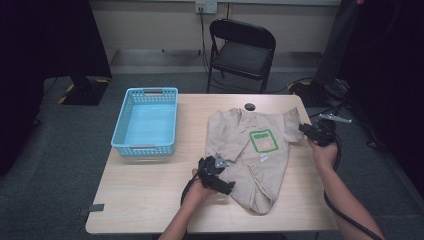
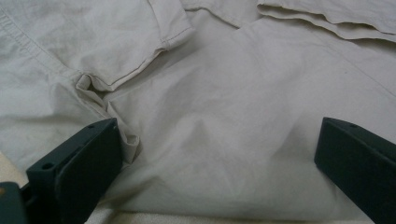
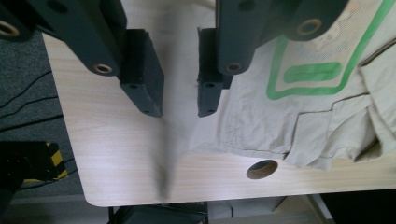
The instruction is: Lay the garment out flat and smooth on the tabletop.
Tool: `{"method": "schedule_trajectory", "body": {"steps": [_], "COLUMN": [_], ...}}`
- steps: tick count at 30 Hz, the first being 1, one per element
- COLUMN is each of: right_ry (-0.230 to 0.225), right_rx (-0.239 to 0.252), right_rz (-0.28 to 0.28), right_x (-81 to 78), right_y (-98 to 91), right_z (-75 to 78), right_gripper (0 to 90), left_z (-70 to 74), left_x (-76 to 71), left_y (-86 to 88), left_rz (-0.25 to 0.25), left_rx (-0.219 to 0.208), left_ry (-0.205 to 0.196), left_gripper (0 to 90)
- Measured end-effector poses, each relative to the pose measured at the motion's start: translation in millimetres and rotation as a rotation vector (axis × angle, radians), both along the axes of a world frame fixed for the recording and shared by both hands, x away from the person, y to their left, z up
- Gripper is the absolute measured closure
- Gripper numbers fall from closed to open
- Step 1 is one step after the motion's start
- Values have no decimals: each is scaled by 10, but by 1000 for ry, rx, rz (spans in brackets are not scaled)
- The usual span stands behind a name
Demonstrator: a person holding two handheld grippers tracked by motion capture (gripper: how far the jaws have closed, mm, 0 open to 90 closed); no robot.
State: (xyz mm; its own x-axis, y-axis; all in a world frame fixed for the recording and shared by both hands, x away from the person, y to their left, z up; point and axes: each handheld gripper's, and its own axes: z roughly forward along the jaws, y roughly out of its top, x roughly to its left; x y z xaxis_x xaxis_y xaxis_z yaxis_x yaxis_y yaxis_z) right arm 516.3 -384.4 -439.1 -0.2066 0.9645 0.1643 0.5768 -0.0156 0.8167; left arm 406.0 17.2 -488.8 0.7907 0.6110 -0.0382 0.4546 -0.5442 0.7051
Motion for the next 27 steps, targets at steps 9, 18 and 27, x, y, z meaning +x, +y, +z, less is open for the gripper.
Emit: {"method": "schedule_trajectory", "body": {"steps": [9, 18, 27], "right_ry": [-7, 29, 105], "right_rx": [-22, -90, -131], "right_rz": [87, 249, 382], "right_x": [-259, -537, -790], "right_y": [151, 606, 885], "right_z": [90, -71, -296], "right_gripper": [328, 146, 88], "left_z": [0, 0, 1], "left_x": [-1, 0, -3], "left_y": [0, 2, 1], "left_rz": [0, -2, -2], "left_rx": [0, 0, 1], "left_ry": [0, 0, -1], "left_gripper": [0, 0, 0]}}
